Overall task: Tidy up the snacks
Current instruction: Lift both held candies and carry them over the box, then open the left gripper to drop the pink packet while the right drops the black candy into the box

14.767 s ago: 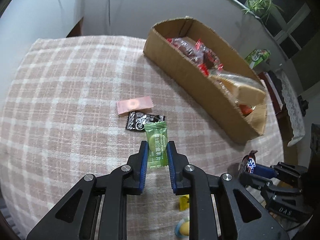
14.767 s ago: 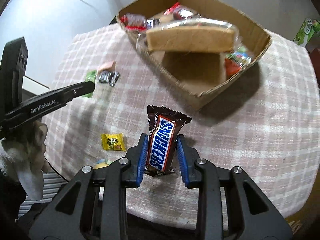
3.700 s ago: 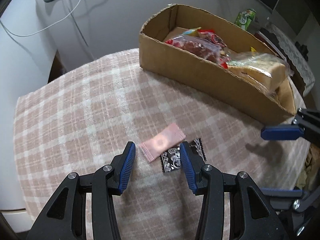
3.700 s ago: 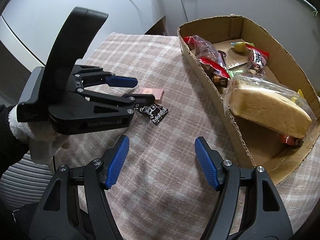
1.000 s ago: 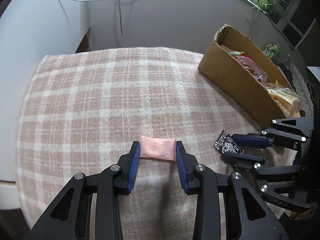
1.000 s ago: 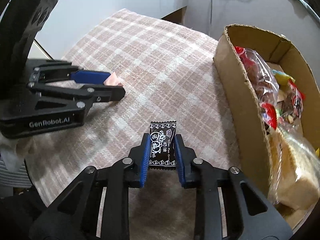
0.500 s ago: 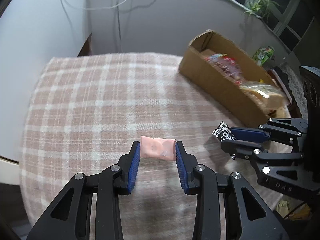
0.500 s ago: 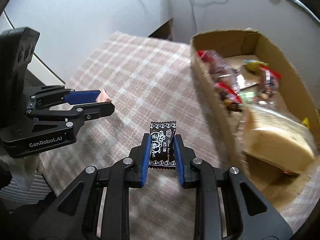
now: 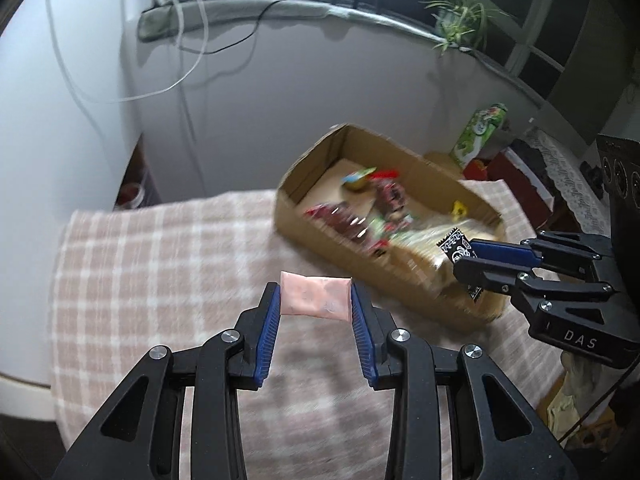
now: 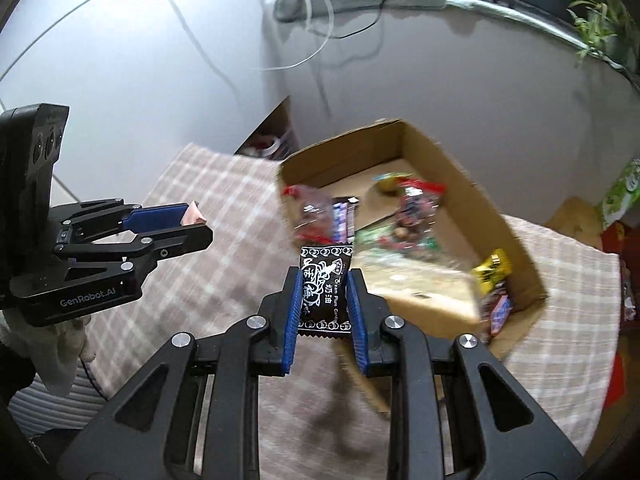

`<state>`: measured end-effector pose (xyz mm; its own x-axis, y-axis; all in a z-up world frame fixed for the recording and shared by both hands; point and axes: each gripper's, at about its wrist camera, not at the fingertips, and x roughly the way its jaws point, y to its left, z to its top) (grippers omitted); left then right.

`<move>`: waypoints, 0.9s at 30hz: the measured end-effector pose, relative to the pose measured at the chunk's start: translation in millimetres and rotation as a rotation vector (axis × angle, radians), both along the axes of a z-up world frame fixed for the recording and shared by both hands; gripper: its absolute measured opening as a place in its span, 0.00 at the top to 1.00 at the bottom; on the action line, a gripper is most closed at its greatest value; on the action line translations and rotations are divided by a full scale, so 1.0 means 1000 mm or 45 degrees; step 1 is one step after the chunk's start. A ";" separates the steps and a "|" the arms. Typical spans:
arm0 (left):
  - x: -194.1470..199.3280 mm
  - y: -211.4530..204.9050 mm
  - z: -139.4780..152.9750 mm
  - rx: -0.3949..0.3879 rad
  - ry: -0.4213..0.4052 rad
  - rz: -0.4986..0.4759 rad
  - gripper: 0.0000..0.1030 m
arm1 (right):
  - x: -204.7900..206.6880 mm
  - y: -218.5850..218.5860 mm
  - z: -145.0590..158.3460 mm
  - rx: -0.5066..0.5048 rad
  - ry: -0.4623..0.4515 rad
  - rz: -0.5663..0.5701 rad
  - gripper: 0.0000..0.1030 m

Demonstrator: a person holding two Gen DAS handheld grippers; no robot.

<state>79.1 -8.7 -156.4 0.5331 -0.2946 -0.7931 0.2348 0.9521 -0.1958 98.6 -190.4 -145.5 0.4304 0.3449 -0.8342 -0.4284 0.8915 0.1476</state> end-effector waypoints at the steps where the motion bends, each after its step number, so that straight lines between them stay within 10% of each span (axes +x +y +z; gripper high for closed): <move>1: 0.004 -0.005 0.002 -0.002 -0.005 -0.009 0.68 | 0.002 -0.004 0.001 -0.002 -0.001 -0.012 0.77; 27: 0.078 -0.085 -0.010 0.017 0.089 -0.131 0.68 | 0.061 -0.062 -0.026 -0.066 0.100 -0.176 0.77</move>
